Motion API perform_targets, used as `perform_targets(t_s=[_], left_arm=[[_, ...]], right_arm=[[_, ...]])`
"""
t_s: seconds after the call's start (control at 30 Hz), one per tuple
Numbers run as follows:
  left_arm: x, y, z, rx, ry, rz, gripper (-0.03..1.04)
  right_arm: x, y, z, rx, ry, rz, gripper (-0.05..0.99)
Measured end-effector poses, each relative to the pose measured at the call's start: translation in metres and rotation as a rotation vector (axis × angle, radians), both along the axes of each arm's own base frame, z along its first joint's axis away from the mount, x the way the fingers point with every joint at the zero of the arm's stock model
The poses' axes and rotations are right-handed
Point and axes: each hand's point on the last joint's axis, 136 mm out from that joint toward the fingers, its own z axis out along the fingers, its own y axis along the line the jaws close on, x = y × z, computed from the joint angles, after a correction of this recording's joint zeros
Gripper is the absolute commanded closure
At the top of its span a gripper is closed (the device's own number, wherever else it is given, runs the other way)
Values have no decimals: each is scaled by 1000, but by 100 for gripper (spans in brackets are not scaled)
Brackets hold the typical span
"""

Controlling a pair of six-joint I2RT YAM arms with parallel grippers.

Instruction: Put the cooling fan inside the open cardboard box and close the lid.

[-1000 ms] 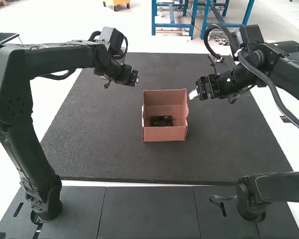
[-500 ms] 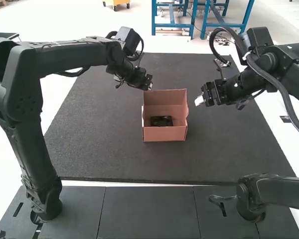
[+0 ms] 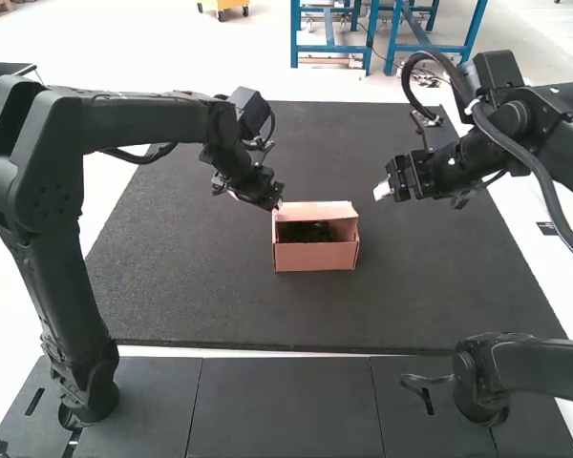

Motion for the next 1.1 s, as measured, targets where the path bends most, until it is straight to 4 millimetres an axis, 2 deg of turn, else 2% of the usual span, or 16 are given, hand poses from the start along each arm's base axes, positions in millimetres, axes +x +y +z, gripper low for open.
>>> perform_targets(t_s=[0.3,0.5,0.8,1.1], left_arm=[[-14,5,-34,8,41,-6,5],[-11,1,-39,-24,16,-3,5],[-11,3,-33,-21,20,18,5],[-4,-2,0,-57,-34,26,5]], right_arm=[[0,0,-4,-5,10,-2,11],[-5,-2,-14,-15,43,-3,11],[-5,-2,-16,-15,49,-5,11],[-8,-3,-24,-22,71,-5,11]])
